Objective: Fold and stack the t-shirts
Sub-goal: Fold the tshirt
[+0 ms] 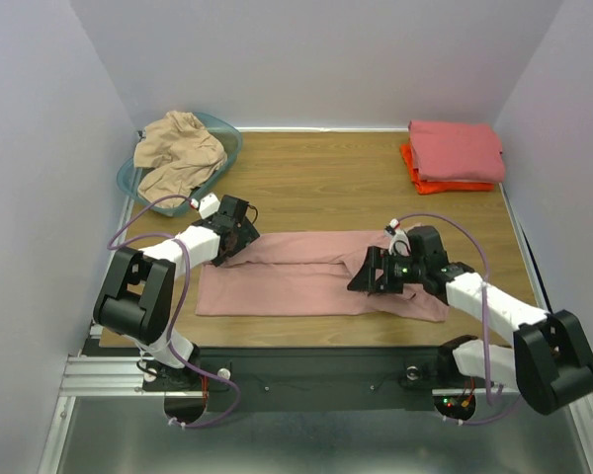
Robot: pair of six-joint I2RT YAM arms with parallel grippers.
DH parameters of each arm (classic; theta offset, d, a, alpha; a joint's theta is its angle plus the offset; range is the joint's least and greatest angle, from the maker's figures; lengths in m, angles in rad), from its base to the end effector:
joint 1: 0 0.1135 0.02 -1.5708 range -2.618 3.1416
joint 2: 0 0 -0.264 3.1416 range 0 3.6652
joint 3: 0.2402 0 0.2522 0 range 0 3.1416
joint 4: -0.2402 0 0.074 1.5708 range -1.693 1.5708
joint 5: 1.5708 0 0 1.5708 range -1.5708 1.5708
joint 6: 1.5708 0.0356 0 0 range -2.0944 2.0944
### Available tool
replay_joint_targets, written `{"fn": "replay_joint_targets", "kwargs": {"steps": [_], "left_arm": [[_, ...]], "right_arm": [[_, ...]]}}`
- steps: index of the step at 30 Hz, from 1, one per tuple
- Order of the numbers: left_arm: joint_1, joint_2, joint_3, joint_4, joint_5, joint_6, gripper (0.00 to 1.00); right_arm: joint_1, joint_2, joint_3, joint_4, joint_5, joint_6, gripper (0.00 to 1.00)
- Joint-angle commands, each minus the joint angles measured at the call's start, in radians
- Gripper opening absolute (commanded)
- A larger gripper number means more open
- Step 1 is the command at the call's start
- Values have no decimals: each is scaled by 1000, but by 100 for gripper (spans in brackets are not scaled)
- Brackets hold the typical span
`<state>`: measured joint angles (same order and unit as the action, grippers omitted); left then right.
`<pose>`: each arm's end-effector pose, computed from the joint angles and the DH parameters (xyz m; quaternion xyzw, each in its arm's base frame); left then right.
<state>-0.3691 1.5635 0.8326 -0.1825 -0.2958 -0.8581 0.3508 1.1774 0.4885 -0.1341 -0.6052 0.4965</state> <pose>0.2896 -0.1009 0.1731 -0.2728 0.8968 -0.0698 0.3414 0.1961 0.0933 0.1722 -0.0439 0.8942 0.3962 0.2038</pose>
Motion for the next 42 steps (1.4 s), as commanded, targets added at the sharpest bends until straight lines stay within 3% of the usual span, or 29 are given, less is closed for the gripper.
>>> {"fn": "replay_joint_targets", "kwargs": {"steps": [1,13,16,20,27,32,37,42], "left_arm": [[12,41,-47,-34,1,-21,98],[12,12,-41,-55,-16,-9,98],[12,6,-40,-52,-19,-6,98],[12,21,-27,-57,-31,4,98],[16,35,-13,-66,-42,2,98],[18,21,19,-95,-58,14,98],[36,-11,60,-191,-161,16,98],[142,-52,69,-241,-227,39,98]], "right_arm": [[10,-107,-45,48,-174,-4,100],[10,-163,87,-36,74,-29,100],[10,-108,97,-47,211,-27,100],[16,20,114,-42,174,-18,100],[246,91,119,-19,228,20,100],[321,-14,68,-33,292,54,100],[321,-148,70,-151,481,89,100],[321,-249,99,-278,632,146,100]]}}
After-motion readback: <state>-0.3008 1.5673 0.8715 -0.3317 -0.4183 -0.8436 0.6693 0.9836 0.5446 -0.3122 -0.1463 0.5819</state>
